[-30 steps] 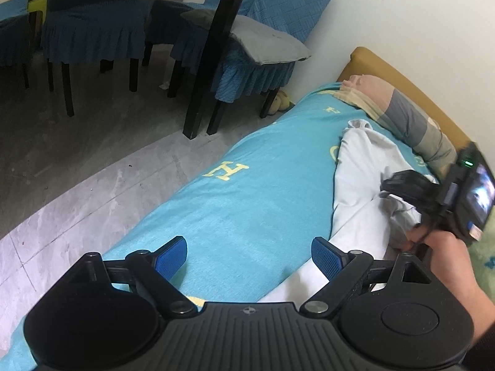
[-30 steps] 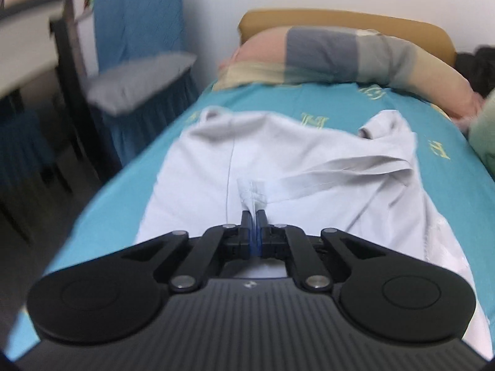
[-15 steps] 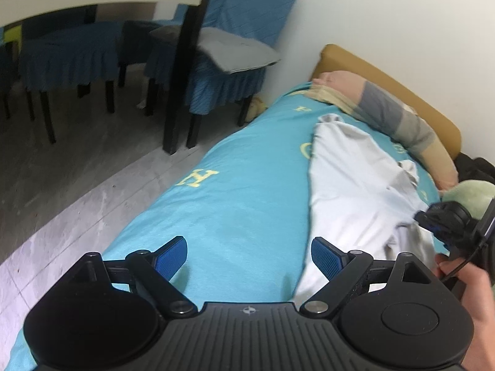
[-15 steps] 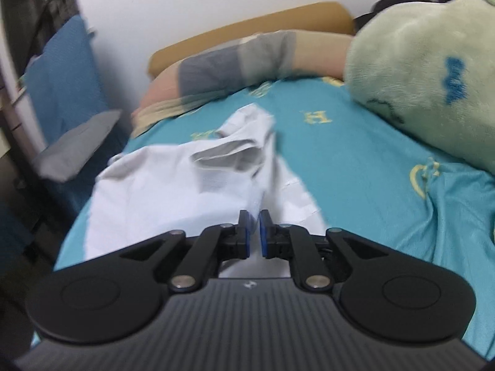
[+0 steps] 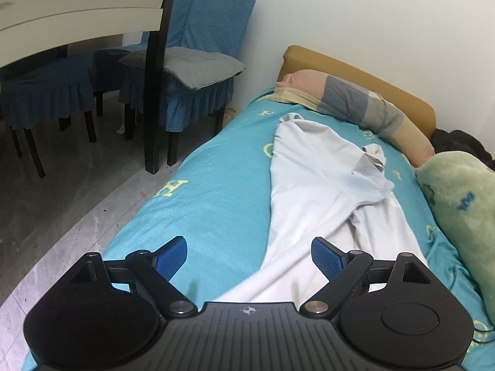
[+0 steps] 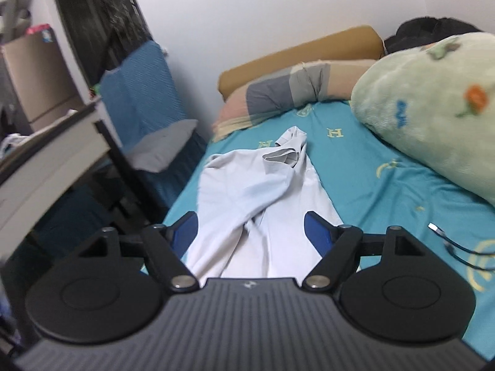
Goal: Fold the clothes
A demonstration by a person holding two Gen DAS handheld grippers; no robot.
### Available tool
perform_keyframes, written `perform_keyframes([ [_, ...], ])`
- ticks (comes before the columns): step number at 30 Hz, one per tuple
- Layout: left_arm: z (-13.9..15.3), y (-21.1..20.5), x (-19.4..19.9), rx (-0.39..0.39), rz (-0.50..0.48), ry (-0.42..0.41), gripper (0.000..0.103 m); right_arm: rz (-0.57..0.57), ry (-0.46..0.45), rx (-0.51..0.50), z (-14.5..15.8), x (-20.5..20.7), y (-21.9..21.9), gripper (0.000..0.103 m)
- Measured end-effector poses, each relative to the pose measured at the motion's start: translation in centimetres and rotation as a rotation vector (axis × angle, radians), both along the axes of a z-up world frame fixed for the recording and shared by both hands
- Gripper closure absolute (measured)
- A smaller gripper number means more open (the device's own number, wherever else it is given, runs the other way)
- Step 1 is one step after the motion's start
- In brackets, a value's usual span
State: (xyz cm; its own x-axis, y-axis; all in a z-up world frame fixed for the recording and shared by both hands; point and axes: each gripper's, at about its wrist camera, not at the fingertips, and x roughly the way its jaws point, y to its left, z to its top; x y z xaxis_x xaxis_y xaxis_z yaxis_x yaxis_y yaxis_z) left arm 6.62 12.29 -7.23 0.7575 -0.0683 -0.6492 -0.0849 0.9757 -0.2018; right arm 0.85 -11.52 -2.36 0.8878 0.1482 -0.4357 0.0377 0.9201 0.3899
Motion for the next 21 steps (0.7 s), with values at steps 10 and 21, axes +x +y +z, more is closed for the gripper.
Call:
perform_keyframes([
  [10, 4.0, 3.8, -1.7, -0.052, -0.135, 0.148, 0.014, -0.011, 0.02, 0.119, -1.7, -8.0, -4.3, 0.023],
  [21, -2.0, 16.3, -4.7, -0.166, -0.178, 0.335, 0.027, -0.001, 0.019, 0.205, -2.4, -7.5, -5.6, 0.023],
])
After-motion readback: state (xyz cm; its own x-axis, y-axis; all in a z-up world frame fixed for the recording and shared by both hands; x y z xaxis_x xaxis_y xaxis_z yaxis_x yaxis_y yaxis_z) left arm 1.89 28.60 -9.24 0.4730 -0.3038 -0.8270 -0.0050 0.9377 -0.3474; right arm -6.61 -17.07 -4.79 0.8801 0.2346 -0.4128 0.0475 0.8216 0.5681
